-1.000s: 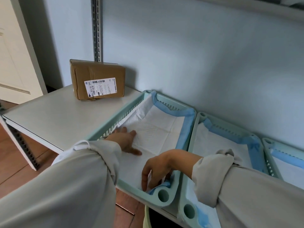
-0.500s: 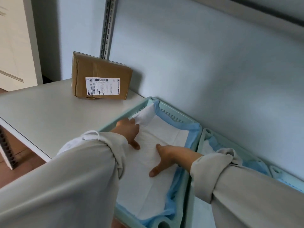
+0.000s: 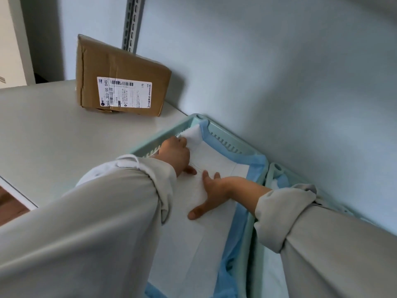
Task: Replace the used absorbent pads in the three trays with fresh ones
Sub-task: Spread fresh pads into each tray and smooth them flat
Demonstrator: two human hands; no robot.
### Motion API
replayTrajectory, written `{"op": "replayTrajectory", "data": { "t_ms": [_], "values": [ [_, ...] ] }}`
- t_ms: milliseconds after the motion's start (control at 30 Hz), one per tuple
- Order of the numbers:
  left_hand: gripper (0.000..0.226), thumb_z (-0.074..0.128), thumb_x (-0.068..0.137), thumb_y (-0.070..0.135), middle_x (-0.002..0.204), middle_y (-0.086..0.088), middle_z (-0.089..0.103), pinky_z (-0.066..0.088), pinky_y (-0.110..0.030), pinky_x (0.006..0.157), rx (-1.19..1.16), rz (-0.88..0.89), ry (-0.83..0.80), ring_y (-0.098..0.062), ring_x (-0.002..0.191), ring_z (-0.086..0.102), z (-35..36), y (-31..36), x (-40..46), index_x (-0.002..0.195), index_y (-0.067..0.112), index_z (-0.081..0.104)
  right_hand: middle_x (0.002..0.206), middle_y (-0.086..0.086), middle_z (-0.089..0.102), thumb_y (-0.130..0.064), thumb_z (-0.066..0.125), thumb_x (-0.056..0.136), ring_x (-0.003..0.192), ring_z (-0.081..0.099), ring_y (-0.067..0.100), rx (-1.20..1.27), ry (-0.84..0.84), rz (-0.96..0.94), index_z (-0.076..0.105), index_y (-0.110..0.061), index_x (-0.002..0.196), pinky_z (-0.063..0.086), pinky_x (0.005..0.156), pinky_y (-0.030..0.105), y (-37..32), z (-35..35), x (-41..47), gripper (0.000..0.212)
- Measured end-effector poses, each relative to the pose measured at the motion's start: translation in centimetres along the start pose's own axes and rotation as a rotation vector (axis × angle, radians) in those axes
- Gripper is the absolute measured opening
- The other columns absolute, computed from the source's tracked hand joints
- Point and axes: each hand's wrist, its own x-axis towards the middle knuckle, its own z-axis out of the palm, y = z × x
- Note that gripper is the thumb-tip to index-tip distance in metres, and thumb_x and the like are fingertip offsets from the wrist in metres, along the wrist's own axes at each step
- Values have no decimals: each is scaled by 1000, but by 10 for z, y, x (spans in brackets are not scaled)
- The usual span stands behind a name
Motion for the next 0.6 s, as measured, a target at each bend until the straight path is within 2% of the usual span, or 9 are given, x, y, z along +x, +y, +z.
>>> {"op": "replayTrajectory", "data": {
  "t_ms": [67,133,267,300,367,433,467,533,600],
  "values": [
    [77,45,85,66,140,-10,35,44,-38,98,19,6,37,-29,131,36,6,6,3,138,10,44,158,13,-18,-74,51,76,147,-9,32,81,88,-6,-20,-13,149,7,119,50,0,7,8,118],
    [73,41,91,59,146,-10,29,38,-37,106,45,78,63,-26,137,28,10,9,8,140,6,40,159,6,-20,-78,36,80,147,-14,26,180,211,-12,-16,-19,151,3,119,54,6,17,20,106],
    [76,47,91,51,159,-13,5,22,-47,117,-64,155,-82,-28,147,10,12,3,22,148,7,22,158,-1,-24,-79,27,81,147,-18,24,246,240,-39,-19,-32,149,0,118,55,18,25,38,94],
    [77,50,89,51,159,-15,6,23,-47,117,-86,139,-109,-30,146,12,11,1,25,147,9,22,157,0,-25,-81,26,80,146,-18,27,268,235,-7,-19,-33,149,-1,117,56,21,24,42,95],
    [75,54,86,56,153,-17,24,35,-44,110,-131,100,-128,-33,138,33,2,0,33,141,11,29,157,7,-24,-83,23,78,144,-17,38,347,225,156,-19,-30,149,-3,117,57,29,21,48,98],
    [66,51,88,58,136,-13,49,45,-37,96,-139,79,-57,-29,121,52,-8,2,40,132,9,43,157,15,-21,-84,21,78,143,-13,46,389,197,310,-19,-24,150,-1,116,58,36,17,55,102],
    [65,51,88,57,130,-11,53,47,-34,91,-113,49,-7,-27,118,55,-10,4,44,131,8,47,157,18,-19,-85,21,77,143,-9,47,383,186,338,-18,-22,150,1,117,58,38,15,57,104],
    [73,55,85,57,135,-10,48,46,-33,92,-33,-9,42,-26,124,50,-10,8,50,136,6,42,158,17,-15,-87,22,74,145,-1,45,313,207,306,-15,-23,151,7,117,56,41,8,62,107],
    [81,53,84,61,143,-11,39,41,-34,100,40,-3,36,-26,132,41,-8,10,53,141,7,37,160,11,-13,-87,21,74,147,-2,38,203,242,207,-13,-25,151,7,118,54,47,4,66,105]
  ]
}}
